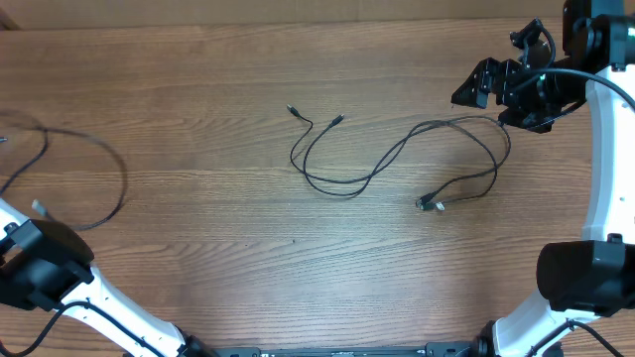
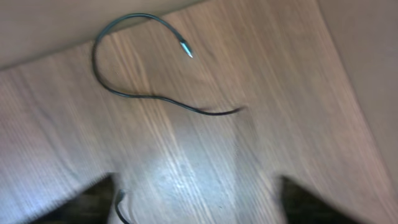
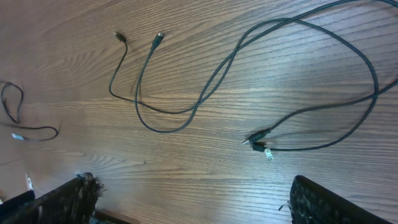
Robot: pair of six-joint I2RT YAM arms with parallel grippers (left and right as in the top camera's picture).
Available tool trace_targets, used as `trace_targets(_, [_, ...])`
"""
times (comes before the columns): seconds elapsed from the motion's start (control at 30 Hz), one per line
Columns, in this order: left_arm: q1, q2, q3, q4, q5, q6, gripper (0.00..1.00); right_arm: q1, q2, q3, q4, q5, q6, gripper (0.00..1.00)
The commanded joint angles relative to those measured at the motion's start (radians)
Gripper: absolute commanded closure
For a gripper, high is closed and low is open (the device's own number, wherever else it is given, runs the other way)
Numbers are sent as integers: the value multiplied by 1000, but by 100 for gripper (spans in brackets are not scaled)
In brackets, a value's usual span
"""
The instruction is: Untangle cables
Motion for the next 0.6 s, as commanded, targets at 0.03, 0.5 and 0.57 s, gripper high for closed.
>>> trace_targets(0.03, [-2, -33, 9, 0, 97, 46, 0, 6, 2, -3, 4, 18, -8, 4])
trace_targets(0.5, [-353, -315, 8, -103, 175, 134, 1, 6, 2, -3, 23, 18, 2, 0])
trace_targets(0.57, [-478, -308, 6, -103, 238, 152, 1, 6, 2, -3, 34, 14, 4, 0])
